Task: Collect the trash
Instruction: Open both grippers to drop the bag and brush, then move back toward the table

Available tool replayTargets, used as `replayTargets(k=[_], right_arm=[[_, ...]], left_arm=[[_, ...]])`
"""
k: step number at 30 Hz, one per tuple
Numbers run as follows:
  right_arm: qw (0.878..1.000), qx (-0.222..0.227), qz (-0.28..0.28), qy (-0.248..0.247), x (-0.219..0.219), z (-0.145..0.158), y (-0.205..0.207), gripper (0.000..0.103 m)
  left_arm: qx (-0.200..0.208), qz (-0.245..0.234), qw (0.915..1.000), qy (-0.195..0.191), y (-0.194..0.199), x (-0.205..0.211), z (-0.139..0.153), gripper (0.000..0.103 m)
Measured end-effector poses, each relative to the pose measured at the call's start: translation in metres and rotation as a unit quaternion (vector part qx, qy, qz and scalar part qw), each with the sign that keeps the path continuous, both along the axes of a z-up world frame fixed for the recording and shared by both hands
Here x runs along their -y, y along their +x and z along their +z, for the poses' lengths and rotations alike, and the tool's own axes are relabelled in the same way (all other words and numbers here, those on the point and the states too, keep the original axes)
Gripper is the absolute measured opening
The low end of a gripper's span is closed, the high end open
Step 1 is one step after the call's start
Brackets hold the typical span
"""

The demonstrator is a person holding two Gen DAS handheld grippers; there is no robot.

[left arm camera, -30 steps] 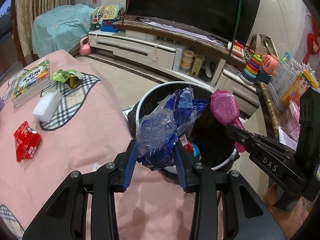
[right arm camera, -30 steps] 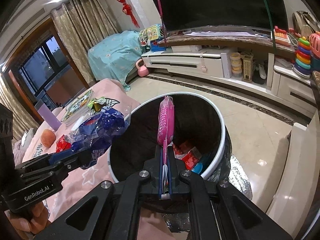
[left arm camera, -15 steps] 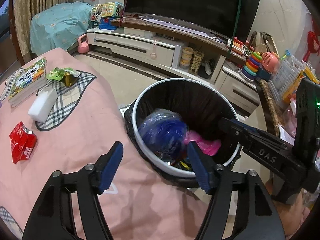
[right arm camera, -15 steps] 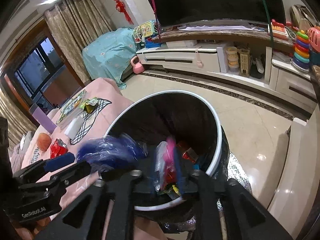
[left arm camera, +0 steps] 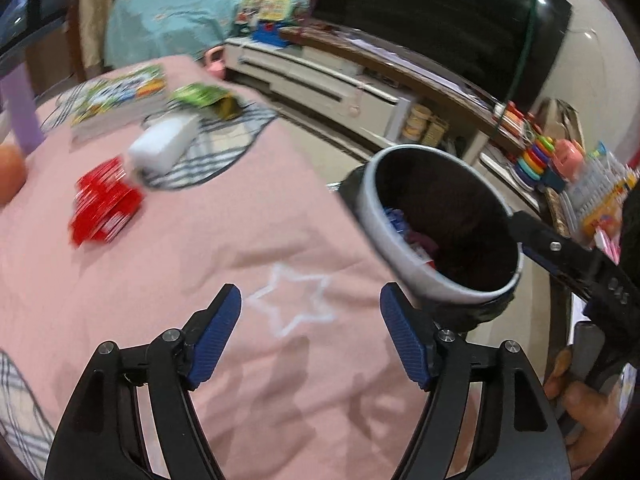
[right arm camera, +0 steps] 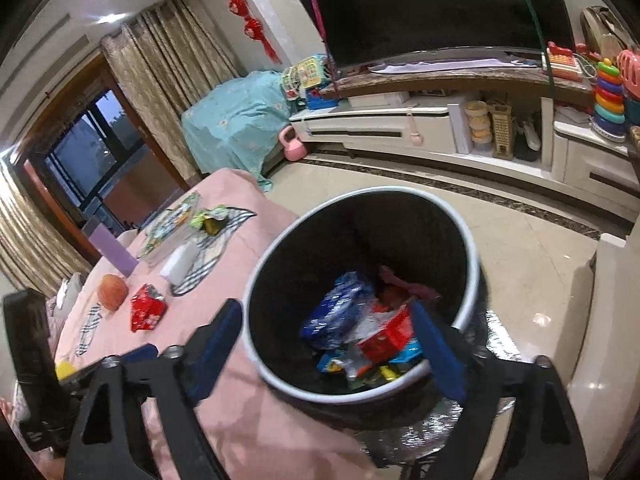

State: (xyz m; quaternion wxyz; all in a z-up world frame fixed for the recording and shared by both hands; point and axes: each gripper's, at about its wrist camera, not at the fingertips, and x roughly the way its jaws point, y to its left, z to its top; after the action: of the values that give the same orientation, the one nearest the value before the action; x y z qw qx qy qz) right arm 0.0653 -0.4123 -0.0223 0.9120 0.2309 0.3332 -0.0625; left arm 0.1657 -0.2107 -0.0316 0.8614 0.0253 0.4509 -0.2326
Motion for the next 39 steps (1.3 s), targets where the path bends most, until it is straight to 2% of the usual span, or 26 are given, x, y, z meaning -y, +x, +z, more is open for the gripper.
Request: replayTargets(k=[11, 22, 30, 39], right_arm=[[0.998, -0.005, 0.063, -0.005, -0.063, -0.007, 0.013, 0.098], [0.993, -0.02, 0.118, -0.015, -0.116, -0.014, 0.027, 0.098], [0.989, -0.03, 0.141, -0.022, -0.139, -0.018, 0.044, 0.098], [0.988, -0.04, 0.148, -0.016, -0.148, -0.022, 0.074, 0.098]], left_arm=[[-0.009, 0.085, 0.9963, -0.001, 0.001, -0.083, -0.014, 0.074], [-0.015, 0.132, 0.9912, -0.005, 0.005, -0.138, -0.024, 0.074], [-0.005, 0.142, 0.9898, -0.008, 0.021, -0.154, -0.019, 0.074], [0.008, 0.138, 0.9903, 0.002, 0.066, -0.152, -0.017, 0.074]])
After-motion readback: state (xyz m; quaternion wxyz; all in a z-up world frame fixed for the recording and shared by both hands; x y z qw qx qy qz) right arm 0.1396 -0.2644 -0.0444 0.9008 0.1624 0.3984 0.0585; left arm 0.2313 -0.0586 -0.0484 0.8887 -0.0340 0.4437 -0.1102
